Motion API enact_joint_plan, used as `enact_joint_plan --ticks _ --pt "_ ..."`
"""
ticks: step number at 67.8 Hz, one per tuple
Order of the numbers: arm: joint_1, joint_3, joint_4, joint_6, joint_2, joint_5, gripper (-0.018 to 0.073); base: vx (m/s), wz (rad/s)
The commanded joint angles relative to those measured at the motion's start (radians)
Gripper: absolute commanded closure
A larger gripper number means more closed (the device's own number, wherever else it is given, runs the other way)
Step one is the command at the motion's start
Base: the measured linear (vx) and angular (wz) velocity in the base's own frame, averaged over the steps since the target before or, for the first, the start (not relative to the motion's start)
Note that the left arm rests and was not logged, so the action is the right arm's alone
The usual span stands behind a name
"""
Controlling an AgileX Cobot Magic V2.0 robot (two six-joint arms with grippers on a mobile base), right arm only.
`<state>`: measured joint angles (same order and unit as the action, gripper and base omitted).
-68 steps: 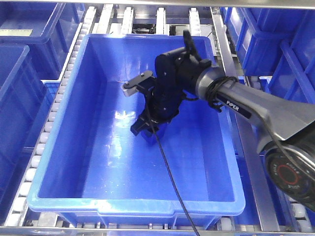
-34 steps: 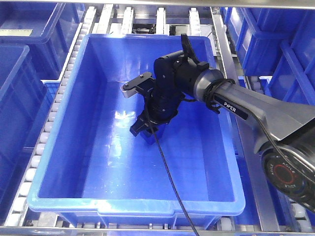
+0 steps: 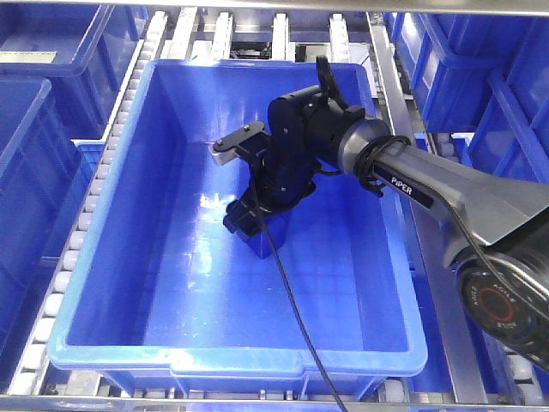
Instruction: Pour parts from conveyor to right shelf
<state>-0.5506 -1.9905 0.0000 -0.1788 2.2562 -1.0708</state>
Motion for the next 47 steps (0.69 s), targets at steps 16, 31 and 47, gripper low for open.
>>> enact_joint_plan --ticks 16,31,47 --pt "-0.021 -0.033 0.000 0.048 -0.139 0.015 0.0149 0.00 0.00" --pt "-0.068 -0.032 -0.044 0.056 -0.195 0.017 0.0545 0.00 0.00" --pt "-0.087 -0.032 -0.032 0.136 -0.236 0.039 0.0569 0.00 0.00"
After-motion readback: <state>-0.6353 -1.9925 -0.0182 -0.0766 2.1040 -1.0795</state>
